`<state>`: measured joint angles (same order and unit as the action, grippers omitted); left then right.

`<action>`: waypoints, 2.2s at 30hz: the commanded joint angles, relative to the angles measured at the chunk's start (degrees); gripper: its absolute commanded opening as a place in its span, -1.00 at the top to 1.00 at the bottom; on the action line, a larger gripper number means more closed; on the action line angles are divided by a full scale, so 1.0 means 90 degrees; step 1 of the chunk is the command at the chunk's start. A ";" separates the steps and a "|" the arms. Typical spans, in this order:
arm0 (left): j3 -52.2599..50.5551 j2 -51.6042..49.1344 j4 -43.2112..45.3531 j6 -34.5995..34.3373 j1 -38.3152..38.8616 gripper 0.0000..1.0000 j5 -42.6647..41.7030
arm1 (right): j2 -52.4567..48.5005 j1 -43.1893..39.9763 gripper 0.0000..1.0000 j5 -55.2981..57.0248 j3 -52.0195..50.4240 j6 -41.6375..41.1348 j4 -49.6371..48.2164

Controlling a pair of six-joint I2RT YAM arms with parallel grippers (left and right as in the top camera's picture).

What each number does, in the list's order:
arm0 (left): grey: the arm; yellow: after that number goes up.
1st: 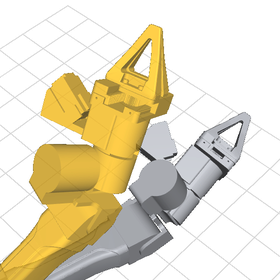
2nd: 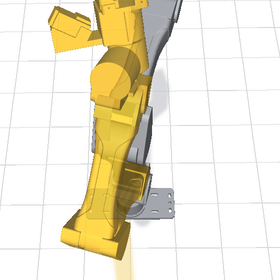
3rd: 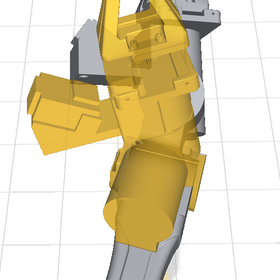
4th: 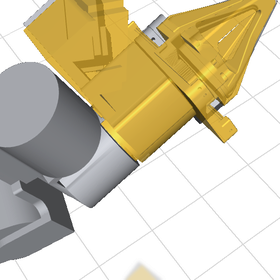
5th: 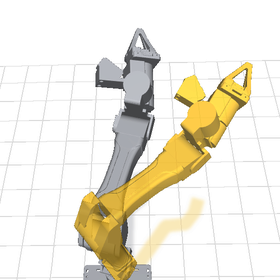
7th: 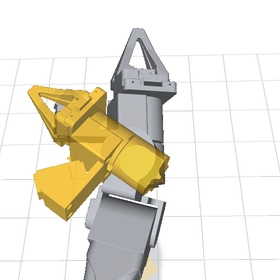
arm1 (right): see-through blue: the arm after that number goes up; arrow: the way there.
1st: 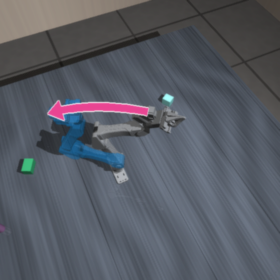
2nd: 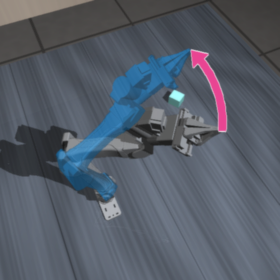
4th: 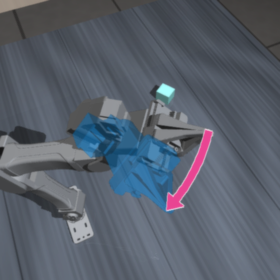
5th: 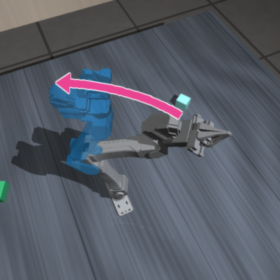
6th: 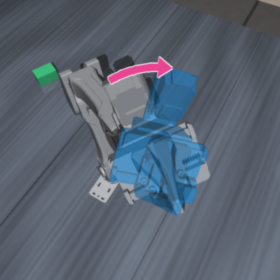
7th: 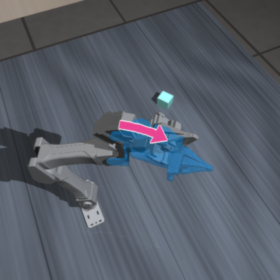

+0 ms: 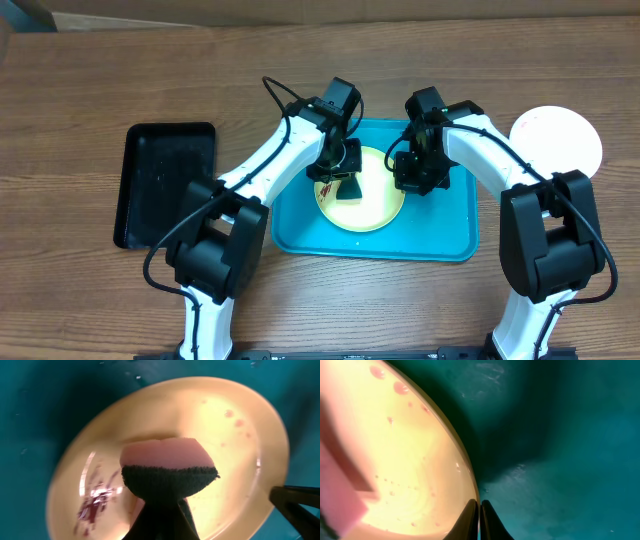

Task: Clean dirty plates on tray and stack at the side
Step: 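Scrub the yellow plate's center with the sponge in circles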

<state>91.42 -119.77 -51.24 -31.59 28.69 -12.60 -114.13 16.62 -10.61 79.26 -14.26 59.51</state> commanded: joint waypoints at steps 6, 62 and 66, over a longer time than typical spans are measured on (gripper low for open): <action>-0.0044 -0.0063 -0.0083 -0.0015 -0.0202 0.91 -0.0041 | -0.0131 -0.0022 0.93 0.0056 0.0153 0.0134 -0.0012; 0.0622 -0.0420 -0.0265 0.0488 0.0359 0.91 -0.0415 | -0.0134 -0.0022 0.93 -0.0262 0.0153 0.0107 -0.0051; 0.0187 -0.0420 -0.0282 0.0491 0.0367 0.91 0.0267 | -0.0134 -0.0022 0.93 -0.0262 0.0153 0.0087 -0.0053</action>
<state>95.46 -122.76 -53.36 -28.10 31.79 -13.04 -114.76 16.84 -14.57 79.72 -13.47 59.20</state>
